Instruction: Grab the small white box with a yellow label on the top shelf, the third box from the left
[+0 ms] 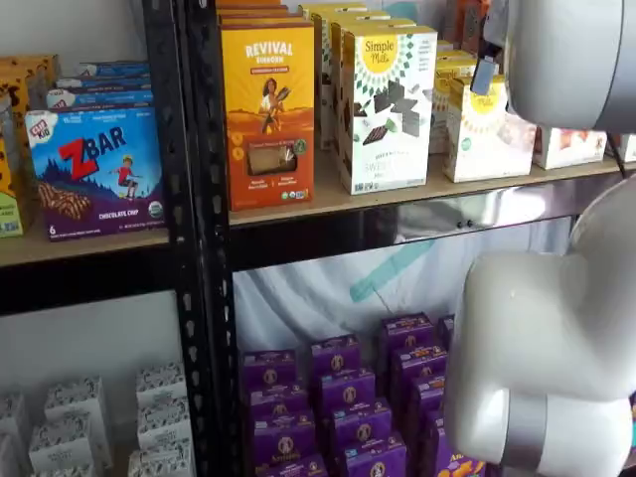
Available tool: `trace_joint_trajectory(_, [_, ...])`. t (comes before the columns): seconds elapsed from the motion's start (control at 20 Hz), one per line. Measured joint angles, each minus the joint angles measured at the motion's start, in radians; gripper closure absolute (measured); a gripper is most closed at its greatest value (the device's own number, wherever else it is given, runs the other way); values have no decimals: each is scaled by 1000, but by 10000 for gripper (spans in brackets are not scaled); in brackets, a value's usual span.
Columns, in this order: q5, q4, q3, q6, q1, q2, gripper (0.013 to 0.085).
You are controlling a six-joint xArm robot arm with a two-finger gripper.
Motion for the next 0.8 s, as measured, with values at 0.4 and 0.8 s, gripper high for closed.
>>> trace_joint_trajectory(0.4, [-65, -27, 84, 27, 42, -59, 130])
trace_joint_trajectory(0.8, [-139, 144, 81, 1, -38, -54, 130])
